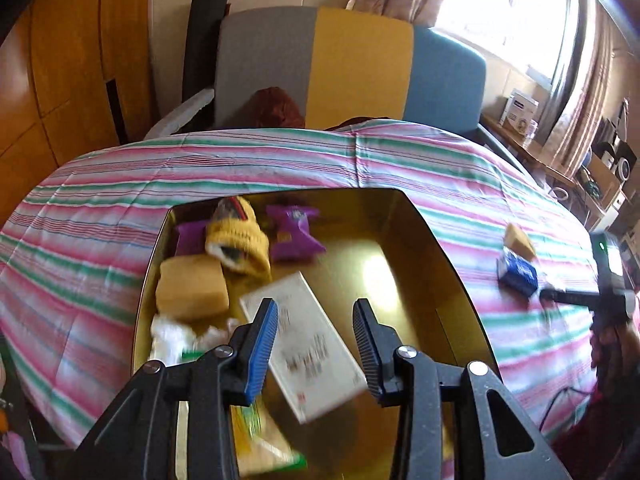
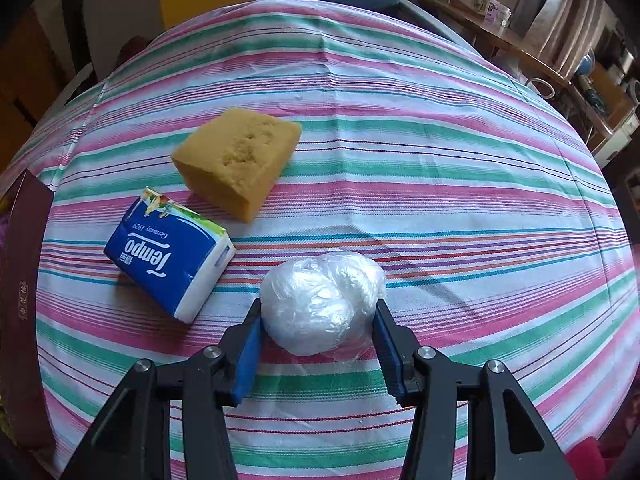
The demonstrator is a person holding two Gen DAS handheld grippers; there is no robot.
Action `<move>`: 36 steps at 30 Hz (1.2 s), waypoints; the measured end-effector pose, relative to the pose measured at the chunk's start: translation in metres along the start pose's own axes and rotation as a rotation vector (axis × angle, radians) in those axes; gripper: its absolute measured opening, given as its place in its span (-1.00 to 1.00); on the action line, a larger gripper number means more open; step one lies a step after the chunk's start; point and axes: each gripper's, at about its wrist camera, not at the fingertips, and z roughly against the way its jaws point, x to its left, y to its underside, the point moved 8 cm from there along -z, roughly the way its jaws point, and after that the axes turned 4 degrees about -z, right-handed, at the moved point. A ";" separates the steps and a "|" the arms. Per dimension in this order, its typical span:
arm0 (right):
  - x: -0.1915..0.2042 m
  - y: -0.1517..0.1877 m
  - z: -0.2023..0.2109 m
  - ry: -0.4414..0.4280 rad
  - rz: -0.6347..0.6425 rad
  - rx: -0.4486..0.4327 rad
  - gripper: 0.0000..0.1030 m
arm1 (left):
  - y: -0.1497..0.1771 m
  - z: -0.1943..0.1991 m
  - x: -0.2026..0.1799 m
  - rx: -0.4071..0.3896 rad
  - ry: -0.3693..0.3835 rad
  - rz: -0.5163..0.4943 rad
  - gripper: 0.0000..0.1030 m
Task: Organize objects
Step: 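Carry the purple snack wrapper into the gold tray and open the left tool, then carry the white plastic bag into the gold tray and open the right tool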
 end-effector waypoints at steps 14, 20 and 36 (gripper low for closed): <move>0.005 0.003 0.000 0.019 0.020 -0.016 0.01 | 0.026 0.024 -0.003 -0.015 -0.026 -0.035 -0.24; 0.004 0.002 0.000 0.020 0.017 -0.021 0.00 | 0.029 0.024 -0.003 -0.008 -0.021 -0.031 -0.24; 0.013 -0.019 0.049 -0.029 -0.063 -0.132 -0.01 | 0.042 0.031 0.032 -0.002 -0.026 0.035 -0.24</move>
